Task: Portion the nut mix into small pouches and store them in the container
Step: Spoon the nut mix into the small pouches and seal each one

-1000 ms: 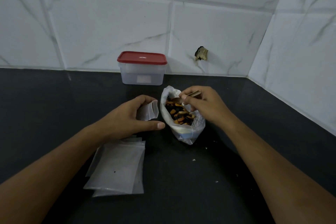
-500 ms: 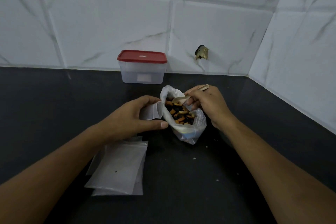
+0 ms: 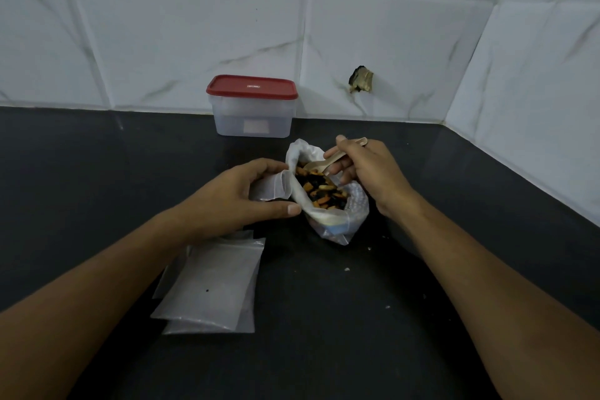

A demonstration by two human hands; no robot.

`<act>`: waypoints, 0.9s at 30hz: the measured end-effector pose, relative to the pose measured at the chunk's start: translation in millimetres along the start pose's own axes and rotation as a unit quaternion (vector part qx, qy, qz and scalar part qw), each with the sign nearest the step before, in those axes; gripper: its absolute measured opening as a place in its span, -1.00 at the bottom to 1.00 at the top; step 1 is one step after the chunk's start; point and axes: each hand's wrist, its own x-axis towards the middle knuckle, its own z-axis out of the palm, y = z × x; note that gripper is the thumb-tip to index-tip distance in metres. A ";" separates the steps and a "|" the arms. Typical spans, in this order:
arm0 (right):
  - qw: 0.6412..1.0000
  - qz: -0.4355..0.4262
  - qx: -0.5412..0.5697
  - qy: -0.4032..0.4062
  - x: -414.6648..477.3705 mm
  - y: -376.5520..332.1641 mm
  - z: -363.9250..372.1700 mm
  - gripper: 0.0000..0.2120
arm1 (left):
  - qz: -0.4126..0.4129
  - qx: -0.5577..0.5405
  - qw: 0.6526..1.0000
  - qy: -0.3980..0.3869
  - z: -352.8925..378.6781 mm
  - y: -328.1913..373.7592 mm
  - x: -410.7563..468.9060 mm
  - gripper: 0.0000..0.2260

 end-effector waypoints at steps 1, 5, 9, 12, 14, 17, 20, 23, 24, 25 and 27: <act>1.000 0.000 0.005 0.003 0.3 -0.8 -0.9 -0.62 | 0.001 -0.001 1.000 0.001 0.1 0.3 -0.1 -0.32; 0.998 -0.043 0.010 0.049 1.4 0.0 -7.3 -0.85 | -0.001 0.000 1.000 0.000 0.2 1.2 0.7 -0.32; 0.997 -0.065 0.018 0.030 -0.1 0.5 -10.6 -0.89 | -0.002 0.004 1.000 0.002 0.6 0.4 1.1 -0.30; 0.998 -0.067 0.012 0.010 -1.0 0.2 -8.7 -0.82 | -0.003 0.006 1.000 -0.001 0.3 0.0 0.7 -0.32; 0.998 -0.066 -0.001 0.011 -0.2 0.6 -8.8 -0.78 | -0.004 0.004 1.000 -0.004 0.0 -1.1 0.9 -0.32; 0.999 -0.038 0.011 0.024 1.0 1.9 -9.7 -0.75 | -0.004 0.004 1.000 -0.003 -0.1 -0.5 1.1 -0.32; 0.999 -0.008 0.031 0.031 0.5 3.2 -7.6 -0.74 | 0.000 0.000 1.000 -0.002 0.2 2.1 1.3 -0.32; 0.998 0.017 0.063 0.022 -1.1 1.5 -6.9 -0.73 | -0.002 -0.001 1.000 -0.005 0.2 2.8 0.6 -0.31; 0.996 0.026 0.079 0.015 -1.6 0.6 -7.8 -0.73 | -0.002 -0.002 1.000 -0.005 0.2 2.2 0.7 -0.31; 0.995 0.034 0.094 0.005 -2.0 -0.5 -9.1 -0.74 | -0.002 -0.002 1.000 -0.005 0.0 1.7 0.8 -0.31; 0.992 0.047 0.114 -0.015 -2.7 -2.1 -12.3 -0.77 | -0.008 0.002 1.000 -0.007 -0.9 1.1 1.0 -0.29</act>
